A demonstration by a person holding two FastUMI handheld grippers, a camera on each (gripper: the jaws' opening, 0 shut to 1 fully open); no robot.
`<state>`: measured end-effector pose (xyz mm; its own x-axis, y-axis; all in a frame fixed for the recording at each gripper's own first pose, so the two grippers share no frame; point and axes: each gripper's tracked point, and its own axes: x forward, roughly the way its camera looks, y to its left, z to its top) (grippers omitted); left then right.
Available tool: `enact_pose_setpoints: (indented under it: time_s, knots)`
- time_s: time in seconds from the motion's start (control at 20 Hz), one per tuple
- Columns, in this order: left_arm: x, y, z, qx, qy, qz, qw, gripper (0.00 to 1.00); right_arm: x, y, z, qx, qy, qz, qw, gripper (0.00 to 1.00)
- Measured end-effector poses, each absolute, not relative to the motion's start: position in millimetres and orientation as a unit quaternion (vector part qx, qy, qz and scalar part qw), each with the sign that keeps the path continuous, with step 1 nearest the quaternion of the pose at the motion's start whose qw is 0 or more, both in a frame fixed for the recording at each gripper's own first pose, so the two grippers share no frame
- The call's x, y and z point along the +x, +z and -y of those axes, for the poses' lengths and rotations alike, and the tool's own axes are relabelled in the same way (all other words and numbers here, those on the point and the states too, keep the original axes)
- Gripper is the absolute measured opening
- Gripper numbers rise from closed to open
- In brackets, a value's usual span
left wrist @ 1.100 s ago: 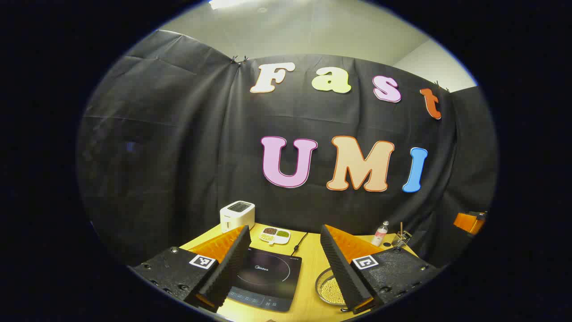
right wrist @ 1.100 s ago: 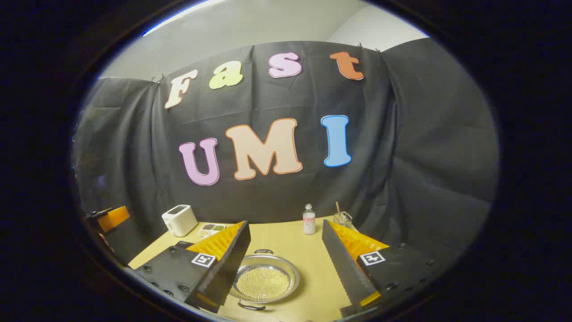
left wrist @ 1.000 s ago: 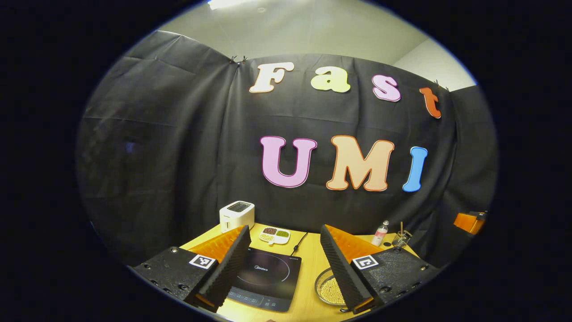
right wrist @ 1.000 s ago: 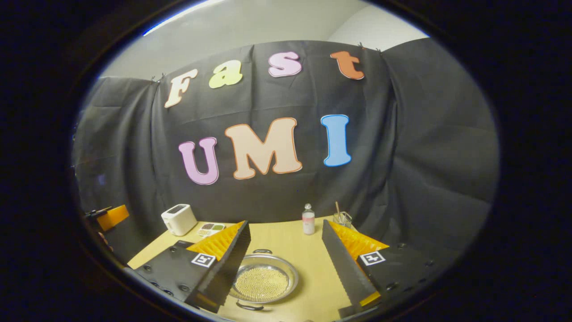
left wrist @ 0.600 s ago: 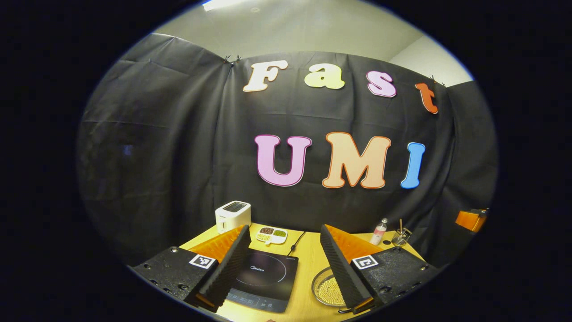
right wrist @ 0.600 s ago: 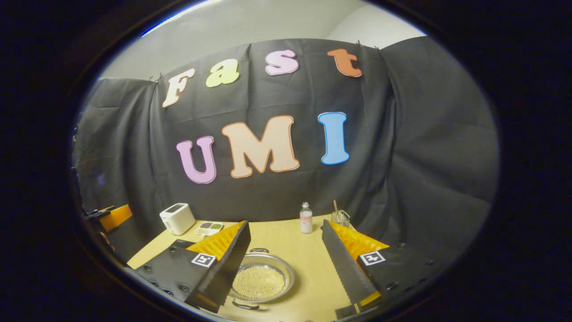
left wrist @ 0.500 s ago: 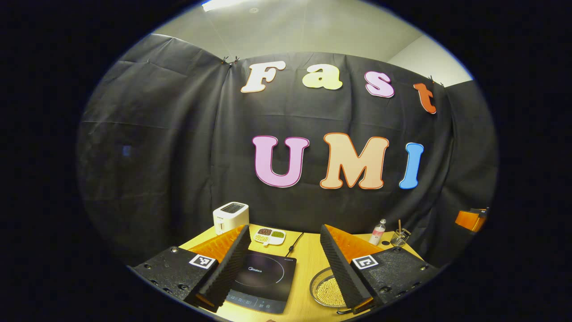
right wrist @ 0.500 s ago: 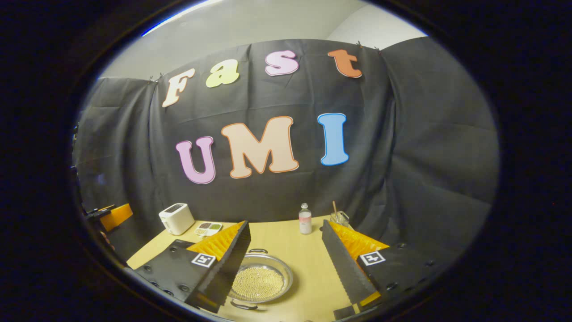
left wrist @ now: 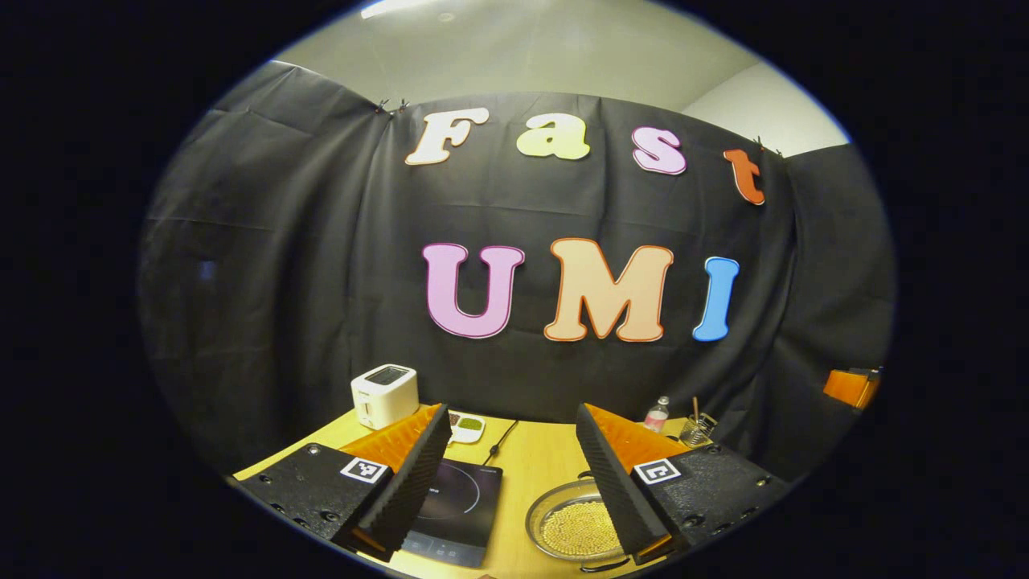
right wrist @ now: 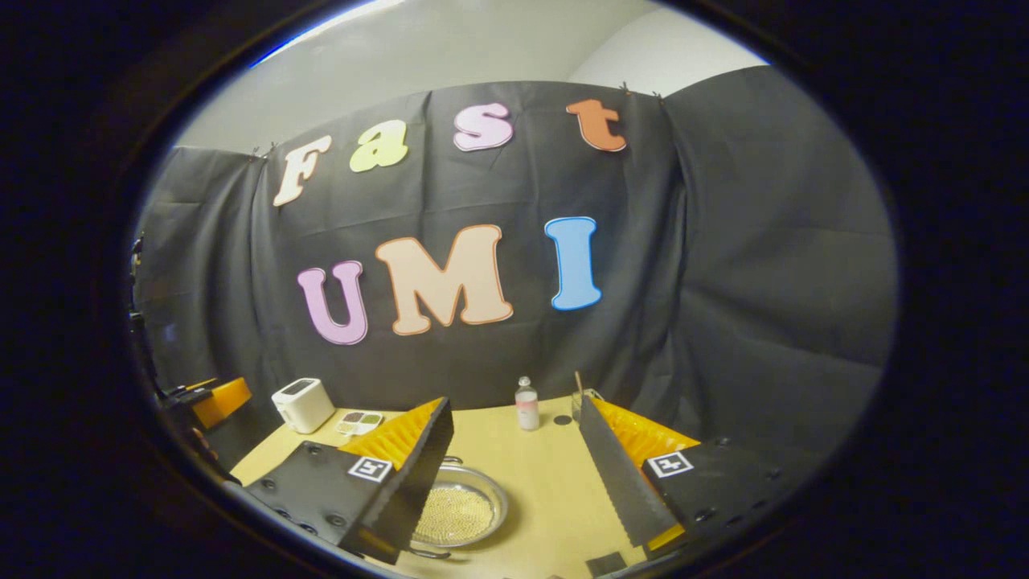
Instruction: First push the handle of the pot to place it horizontally, then grasp the pot with both hands and set it on the induction cooktop.
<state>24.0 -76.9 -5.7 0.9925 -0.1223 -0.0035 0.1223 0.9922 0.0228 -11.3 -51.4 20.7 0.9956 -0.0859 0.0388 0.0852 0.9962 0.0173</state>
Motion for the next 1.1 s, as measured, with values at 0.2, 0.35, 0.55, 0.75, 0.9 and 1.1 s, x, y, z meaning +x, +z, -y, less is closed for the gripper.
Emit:
enact_pose_setpoints:
  time_s: [0.2, 0.35, 0.55, 0.75, 0.9, 1.1]
  knots:
    - [19.3, 0.5, 78.3, 0.013, -0.062, 0.009, 0.998, 0.95, -14.8, 14.5, 50.8, 0.005, -0.039, 0.014, 0.999, 0.89]
    - [16.1, 3.3, 72.5, 0.023, -0.053, 0.013, 0.998, 0.95, -10.3, 3.6, 40.6, 0.009, -0.021, 0.004, 1.0, 0.89]
    - [14.8, -1.0, 67.6, 0.037, -0.053, 0.006, 0.998, 0.92, -0.9, -12.3, 19.5, -0.004, -0.003, -0.013, 1.0, 0.55]
    - [20.6, -3.8, 56.0, 0.04, -0.05, 0.003, 0.998, 0.95, 9.2, -26.2, -9.0, -0.012, 0.018, -0.031, 0.999, 0.29]
    - [29.1, -6.2, 41.8, 0.036, -0.043, 0.0, 0.998, 0.92, 18.9, -32.7, -31.6, -0.015, 0.03, -0.038, 0.999, 0.36]
    - [45.4, -8.3, 24.6, 0.037, -0.044, -0.006, 0.998, 0.95, 28.1, -40.8, -59.8, -0.015, 0.032, -0.039, 0.999, 0.14]
